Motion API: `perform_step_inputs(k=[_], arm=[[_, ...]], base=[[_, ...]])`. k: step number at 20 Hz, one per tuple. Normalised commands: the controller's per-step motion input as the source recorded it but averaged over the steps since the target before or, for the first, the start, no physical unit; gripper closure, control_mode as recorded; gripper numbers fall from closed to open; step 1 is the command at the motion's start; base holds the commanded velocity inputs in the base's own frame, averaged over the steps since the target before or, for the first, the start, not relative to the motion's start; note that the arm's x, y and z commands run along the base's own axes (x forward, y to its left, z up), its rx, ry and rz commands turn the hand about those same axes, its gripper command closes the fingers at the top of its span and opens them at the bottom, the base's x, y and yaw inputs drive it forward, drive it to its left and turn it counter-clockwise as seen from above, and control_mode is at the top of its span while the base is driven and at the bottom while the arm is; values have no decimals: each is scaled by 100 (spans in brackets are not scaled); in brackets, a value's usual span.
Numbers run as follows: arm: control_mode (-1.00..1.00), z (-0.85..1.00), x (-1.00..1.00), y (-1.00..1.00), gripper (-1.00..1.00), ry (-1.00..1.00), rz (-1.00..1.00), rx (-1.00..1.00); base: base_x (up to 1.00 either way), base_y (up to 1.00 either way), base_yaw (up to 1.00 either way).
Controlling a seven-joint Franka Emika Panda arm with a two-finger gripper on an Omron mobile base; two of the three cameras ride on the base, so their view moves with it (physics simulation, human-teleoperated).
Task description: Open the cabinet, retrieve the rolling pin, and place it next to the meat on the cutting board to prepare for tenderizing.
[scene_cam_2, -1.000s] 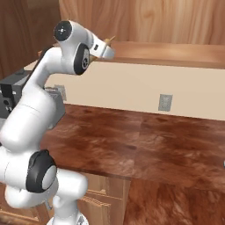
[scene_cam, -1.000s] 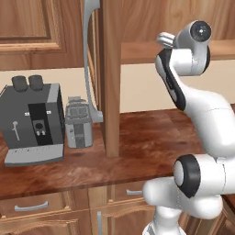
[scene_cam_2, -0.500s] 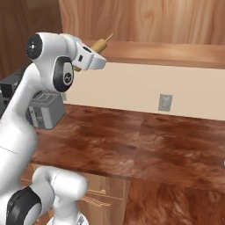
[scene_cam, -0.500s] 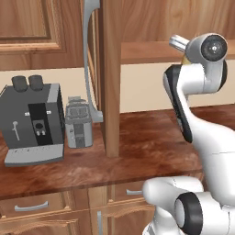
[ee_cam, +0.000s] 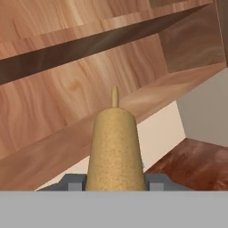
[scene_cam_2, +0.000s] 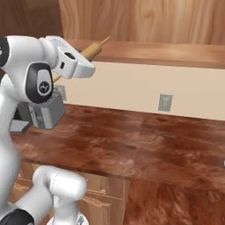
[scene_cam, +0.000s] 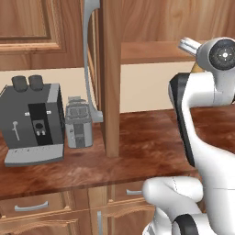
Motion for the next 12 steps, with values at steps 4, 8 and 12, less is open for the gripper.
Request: perform_step_inputs(k=[4,8,12], arm=[[-100,0,-33,0,100,0,-2,-1],[-100,0,-1,0,100,0,0,-2],[100,0,0,0,100,0,0,0]], base=[[0,0,0],[0,0,0],[-5,0,0]])
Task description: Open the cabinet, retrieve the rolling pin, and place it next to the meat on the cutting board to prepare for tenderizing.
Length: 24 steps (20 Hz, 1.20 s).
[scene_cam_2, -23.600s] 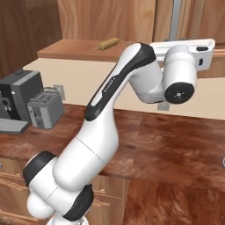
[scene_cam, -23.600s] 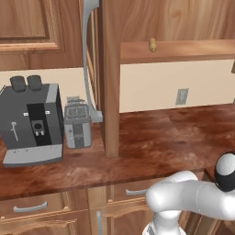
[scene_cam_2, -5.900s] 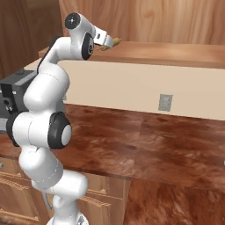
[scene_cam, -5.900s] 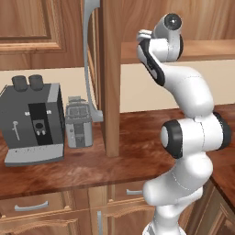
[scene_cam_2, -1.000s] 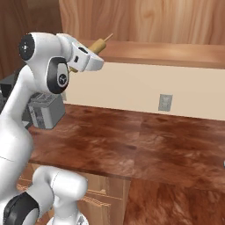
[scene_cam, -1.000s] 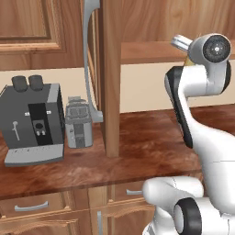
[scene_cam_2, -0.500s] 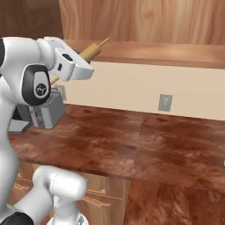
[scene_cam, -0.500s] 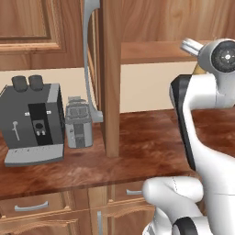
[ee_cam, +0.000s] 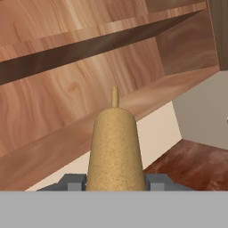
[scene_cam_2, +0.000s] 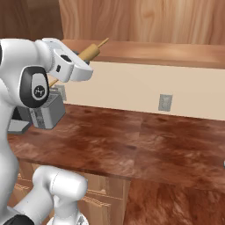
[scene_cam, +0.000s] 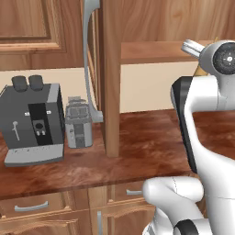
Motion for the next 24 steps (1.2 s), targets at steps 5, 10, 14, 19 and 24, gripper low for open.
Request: perform_step_inputs(k=[5,10,14,19,24], arm=[[100,0,0,0,100,0,0,0],[100,0,0,0,100,0,0,0],[100,0,0,0,100,0,0,0],[100,0,0,0,100,0,0,0],[100,0,0,0,100,0,0,0]], base=[[-67,0,0],[-84,19,-1],[-84,29,-5],[-89,26,-5],[-91,33,-7]])
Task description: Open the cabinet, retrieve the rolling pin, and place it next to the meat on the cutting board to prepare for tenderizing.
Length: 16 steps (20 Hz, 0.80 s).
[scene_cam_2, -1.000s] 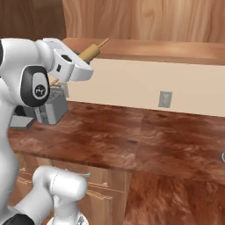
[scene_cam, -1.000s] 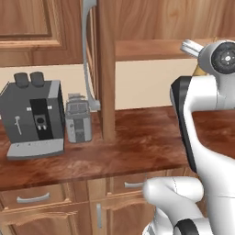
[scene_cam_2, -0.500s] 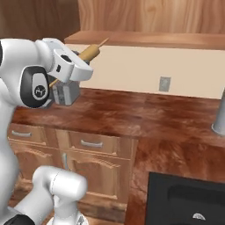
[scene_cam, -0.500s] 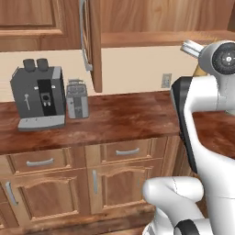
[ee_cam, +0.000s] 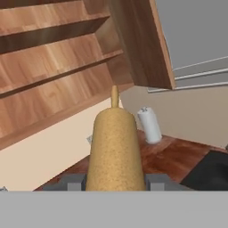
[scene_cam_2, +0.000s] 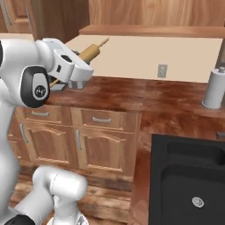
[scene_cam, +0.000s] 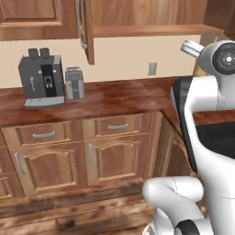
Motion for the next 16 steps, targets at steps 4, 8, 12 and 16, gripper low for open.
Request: perform_step_inputs(k=[4,8,12,16], arm=[[100,0,0,0,100,0,0,0],[100,0,0,0,100,0,0,0],[100,0,0,0,100,0,0,0],[100,0,0,0,100,0,0,0]], base=[[-83,46,-12],[-73,63,-14],[-69,67,-15],[-70,64,-15]])
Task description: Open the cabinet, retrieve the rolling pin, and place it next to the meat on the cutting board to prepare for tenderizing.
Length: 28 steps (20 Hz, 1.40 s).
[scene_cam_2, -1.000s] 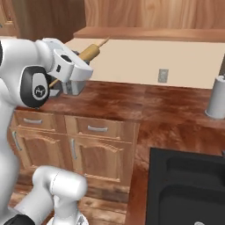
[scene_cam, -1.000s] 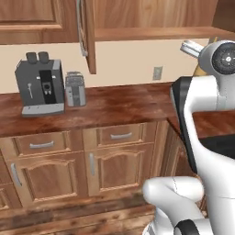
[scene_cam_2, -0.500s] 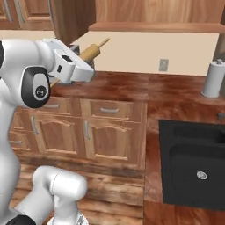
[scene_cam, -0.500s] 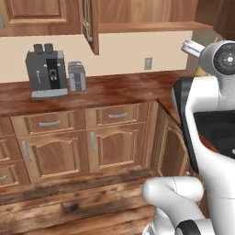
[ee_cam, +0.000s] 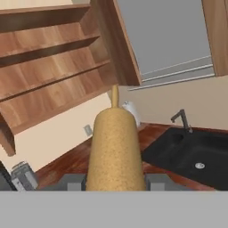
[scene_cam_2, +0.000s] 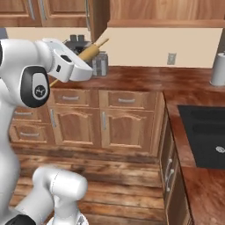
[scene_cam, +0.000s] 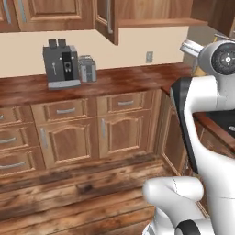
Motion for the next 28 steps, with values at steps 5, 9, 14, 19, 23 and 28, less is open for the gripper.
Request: perform_step_inputs(k=[5,9,14,19,23,28], arm=[[100,0,0,0,100,0,0,0],[100,0,0,0,100,0,0,0],[100,0,0,0,100,0,0,0],[100,0,0,0,100,0,0,0],[100,0,0,0,100,0,0,0],[100,0,0,0,100,0,0,0]], base=[[-74,62,-15],[-83,64,-6],[-78,78,13],[-72,90,27],[-60,89,33],[-52,84,35]])
